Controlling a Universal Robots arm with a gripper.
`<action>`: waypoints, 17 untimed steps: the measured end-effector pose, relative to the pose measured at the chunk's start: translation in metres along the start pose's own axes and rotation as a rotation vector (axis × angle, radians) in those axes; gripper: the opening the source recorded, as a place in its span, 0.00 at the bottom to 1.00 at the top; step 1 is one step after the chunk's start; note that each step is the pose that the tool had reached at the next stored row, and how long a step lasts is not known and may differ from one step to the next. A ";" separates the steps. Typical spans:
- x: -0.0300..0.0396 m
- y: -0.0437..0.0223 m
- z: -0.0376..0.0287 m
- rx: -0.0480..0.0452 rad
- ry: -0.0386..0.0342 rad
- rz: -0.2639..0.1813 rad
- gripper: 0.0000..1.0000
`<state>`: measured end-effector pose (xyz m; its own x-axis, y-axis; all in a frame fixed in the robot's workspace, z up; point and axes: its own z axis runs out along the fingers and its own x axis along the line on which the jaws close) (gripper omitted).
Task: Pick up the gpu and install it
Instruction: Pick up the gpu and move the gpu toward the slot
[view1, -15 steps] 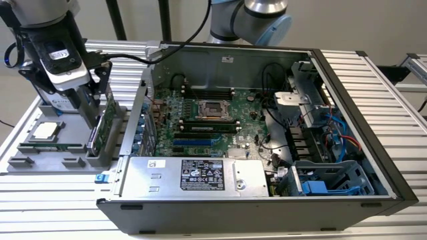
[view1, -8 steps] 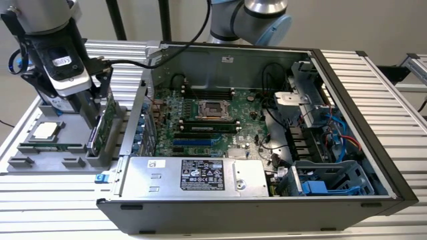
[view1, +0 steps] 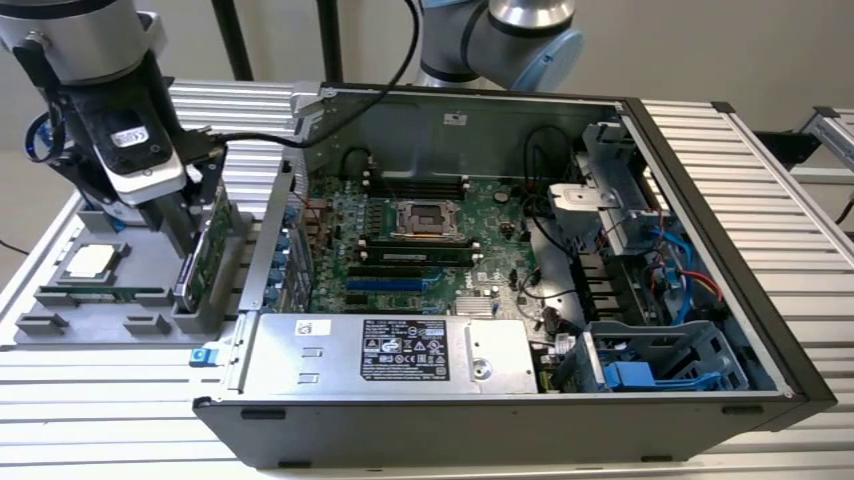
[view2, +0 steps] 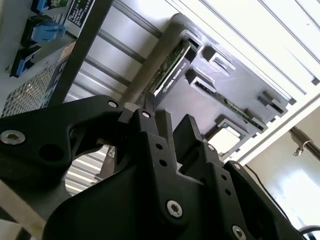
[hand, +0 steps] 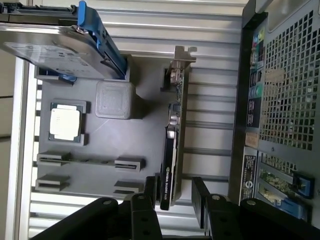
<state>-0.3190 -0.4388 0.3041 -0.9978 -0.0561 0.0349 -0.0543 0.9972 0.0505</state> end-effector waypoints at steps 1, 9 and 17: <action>0.0000 -0.0002 0.0012 -0.0001 0.0021 0.000 1.00; -0.0003 -0.0018 0.0108 -0.0010 0.0187 0.001 1.00; -0.0006 -0.0031 0.0199 -0.0020 0.0344 0.002 1.00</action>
<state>-0.3190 -0.4409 0.2840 -0.9960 -0.0561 0.0692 -0.0525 0.9972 0.0524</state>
